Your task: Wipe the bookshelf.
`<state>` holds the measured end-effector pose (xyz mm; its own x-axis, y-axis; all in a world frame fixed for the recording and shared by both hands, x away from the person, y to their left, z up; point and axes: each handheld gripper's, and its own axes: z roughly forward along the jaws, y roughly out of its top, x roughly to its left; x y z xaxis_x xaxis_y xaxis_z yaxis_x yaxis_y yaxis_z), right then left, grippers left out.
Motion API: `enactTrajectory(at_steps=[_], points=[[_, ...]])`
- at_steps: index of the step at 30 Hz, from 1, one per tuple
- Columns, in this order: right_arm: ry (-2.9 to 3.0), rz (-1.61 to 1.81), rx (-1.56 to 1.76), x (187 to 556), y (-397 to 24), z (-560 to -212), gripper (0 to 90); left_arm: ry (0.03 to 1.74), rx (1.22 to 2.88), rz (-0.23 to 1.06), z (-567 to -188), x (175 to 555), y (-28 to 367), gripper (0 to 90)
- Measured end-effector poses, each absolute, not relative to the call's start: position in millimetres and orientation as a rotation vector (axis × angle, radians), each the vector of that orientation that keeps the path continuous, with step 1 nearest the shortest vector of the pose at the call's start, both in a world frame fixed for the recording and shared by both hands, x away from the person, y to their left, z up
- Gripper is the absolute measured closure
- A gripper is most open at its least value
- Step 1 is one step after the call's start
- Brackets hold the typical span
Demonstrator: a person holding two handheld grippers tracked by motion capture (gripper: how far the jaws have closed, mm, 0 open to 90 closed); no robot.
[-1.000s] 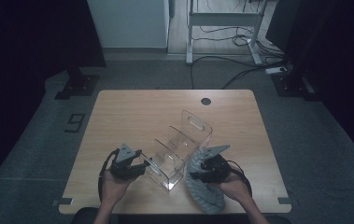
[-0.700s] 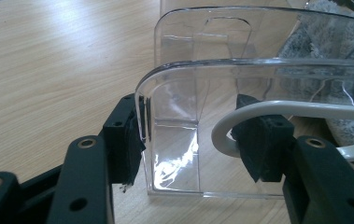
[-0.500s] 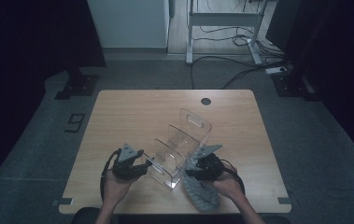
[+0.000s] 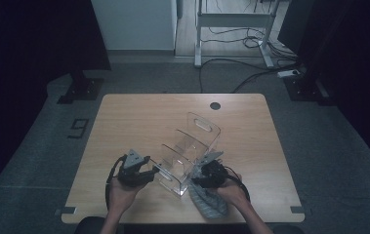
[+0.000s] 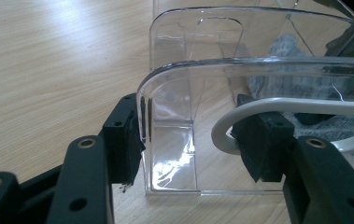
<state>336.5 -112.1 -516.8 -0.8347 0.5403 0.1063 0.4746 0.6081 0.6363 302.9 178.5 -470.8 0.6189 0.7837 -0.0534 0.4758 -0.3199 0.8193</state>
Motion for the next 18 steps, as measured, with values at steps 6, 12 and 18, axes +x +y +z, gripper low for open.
enactTrajectory(at_steps=[6,12,18], points=[[2.747,0.98,0.868,337,-108,-526,65.5,0.992,1.978,0.449,-471,303,179,44.6],[2.746,0.957,0.848,335,-110,-522,65.5,0.995,1.972,0.454,-472,303,180,44.5],[2.737,0.992,0.854,327,-123,-509,65.5,0.994,1.972,0.456,-472,304,180,44.5]])
